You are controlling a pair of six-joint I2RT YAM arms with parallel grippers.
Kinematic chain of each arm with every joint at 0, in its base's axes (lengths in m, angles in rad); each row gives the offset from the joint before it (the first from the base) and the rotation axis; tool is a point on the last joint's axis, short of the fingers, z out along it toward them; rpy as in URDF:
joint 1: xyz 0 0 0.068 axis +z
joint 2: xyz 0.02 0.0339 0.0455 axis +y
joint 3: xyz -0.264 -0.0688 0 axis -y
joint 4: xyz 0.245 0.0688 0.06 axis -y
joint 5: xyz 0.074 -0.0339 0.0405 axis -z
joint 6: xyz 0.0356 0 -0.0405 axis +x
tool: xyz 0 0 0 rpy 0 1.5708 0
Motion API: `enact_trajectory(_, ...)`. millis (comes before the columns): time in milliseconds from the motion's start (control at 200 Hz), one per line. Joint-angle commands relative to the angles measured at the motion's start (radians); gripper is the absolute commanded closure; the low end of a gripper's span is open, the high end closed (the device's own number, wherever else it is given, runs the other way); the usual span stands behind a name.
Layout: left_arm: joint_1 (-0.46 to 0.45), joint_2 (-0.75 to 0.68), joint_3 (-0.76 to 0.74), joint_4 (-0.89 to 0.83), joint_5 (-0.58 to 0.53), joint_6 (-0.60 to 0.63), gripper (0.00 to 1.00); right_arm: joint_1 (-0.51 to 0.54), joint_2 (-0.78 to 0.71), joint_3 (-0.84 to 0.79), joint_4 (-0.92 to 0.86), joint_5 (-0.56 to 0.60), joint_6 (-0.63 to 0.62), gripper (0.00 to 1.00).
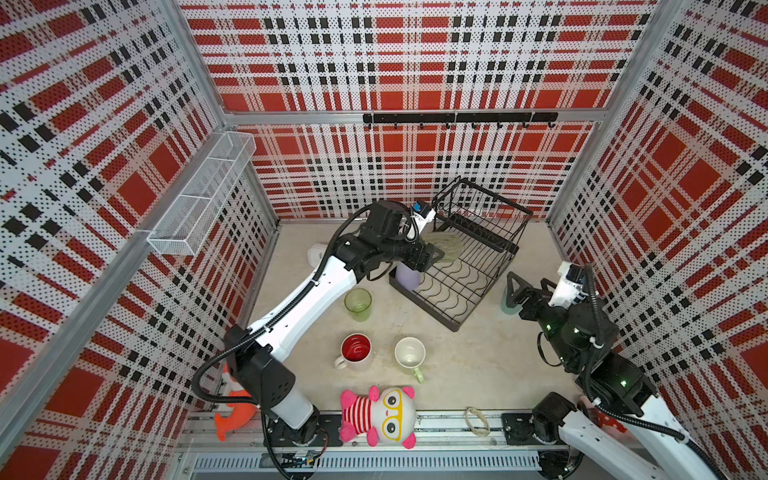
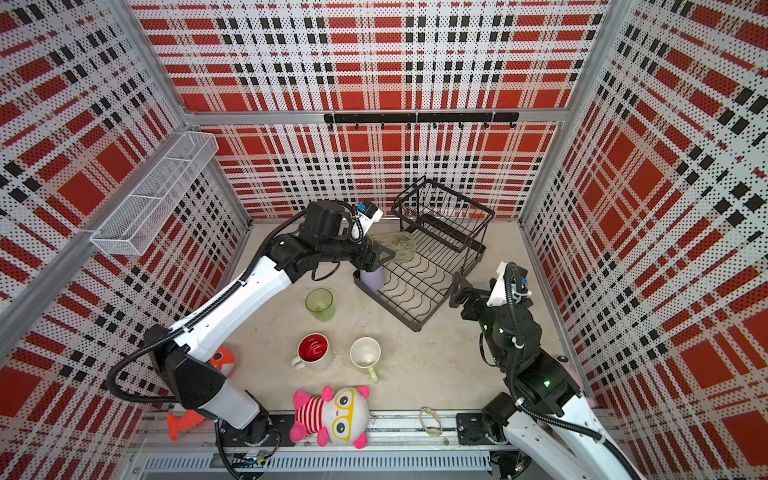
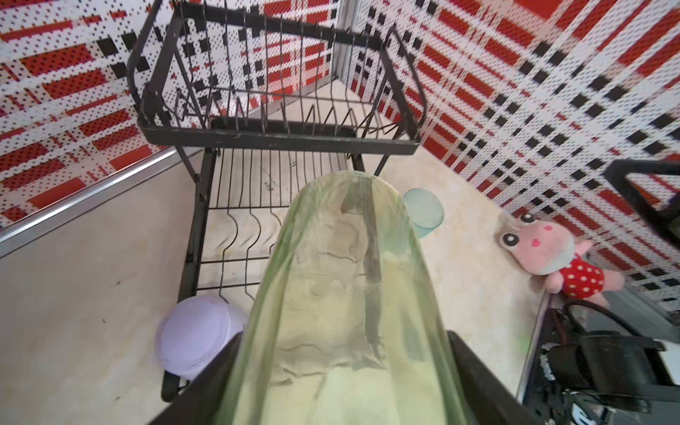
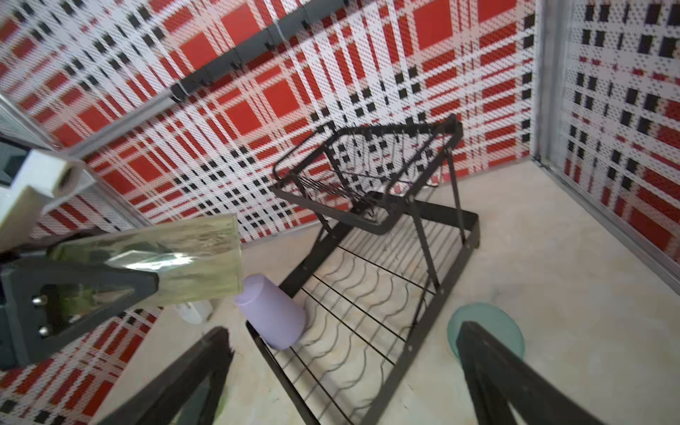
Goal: Load the cups into the dish rack
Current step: 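Carry the tumbler over the rack with the left gripper while the right gripper withdraws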
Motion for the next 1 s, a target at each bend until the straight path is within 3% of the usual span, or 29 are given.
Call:
enact_trajectory(0,0.001,0.074,0.100,-0.151,-0.110,0.089,0.36,-0.004,-0.020,-0.072,-0.082,0.091,-0.020,0.00)
enact_trajectory(165,0.000,0.233,0.259,-0.266,-0.216,0.114,0.37,-0.004,-0.034,-0.149,-0.033,0.130,-0.032,0.00)
enact_trajectory(501,-0.022,0.499,0.603,-0.353,-0.255,0.112,0.35,-0.004,0.022,-0.077,-0.054,0.163,-0.133,0.00)
enact_trajectory(686,-0.021,0.552,0.601,-0.388,-0.330,0.131,0.33,-0.004,0.020,-0.060,-0.055,0.167,-0.170,0.00)
enact_trajectory(997,-0.029,0.635,0.672,-0.384,-0.331,0.163,0.32,-0.004,0.078,-0.057,-0.021,0.145,-0.186,0.00)
